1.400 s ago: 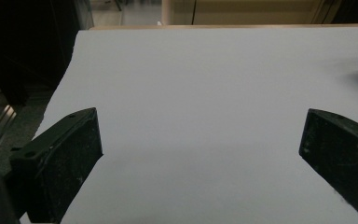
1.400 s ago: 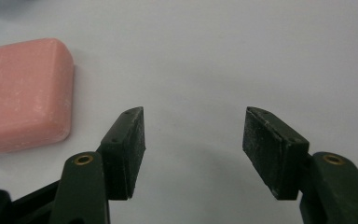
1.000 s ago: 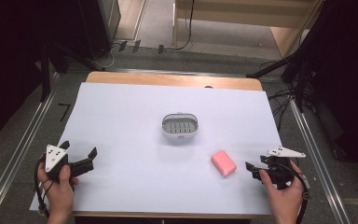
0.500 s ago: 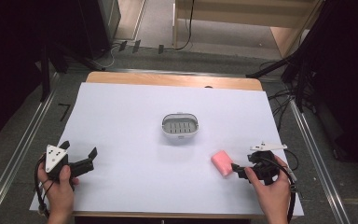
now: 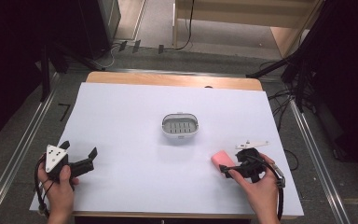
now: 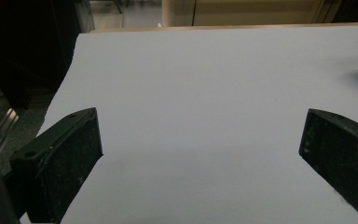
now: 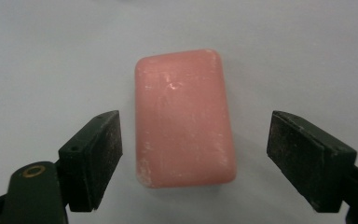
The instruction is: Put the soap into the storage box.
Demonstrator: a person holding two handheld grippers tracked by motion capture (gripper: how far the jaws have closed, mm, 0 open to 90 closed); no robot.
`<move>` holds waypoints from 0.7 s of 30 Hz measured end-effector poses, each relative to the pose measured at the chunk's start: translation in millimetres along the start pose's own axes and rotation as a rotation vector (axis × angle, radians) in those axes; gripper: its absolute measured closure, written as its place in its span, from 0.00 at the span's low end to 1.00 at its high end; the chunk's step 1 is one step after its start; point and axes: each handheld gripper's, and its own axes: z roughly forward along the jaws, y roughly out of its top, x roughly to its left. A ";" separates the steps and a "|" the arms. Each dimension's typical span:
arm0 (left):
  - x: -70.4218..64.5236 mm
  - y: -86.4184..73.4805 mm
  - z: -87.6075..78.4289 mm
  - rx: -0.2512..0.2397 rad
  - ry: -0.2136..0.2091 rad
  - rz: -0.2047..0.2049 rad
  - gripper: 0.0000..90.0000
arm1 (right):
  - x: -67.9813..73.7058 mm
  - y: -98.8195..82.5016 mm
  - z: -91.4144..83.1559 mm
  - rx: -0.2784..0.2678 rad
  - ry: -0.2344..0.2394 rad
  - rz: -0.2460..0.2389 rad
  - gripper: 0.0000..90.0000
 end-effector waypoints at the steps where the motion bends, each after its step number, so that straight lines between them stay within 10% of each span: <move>1: 0.0 0.0 0.0 0.000 0.000 0.000 0.00 | 2.4 1.4 3.5 0.011 0.002 -0.001 0.21; 21: -0.1 0.1 0.2 0.002 -0.001 0.001 0.00 | 13.1 6.9 23.4 0.089 -0.061 -0.030 0.38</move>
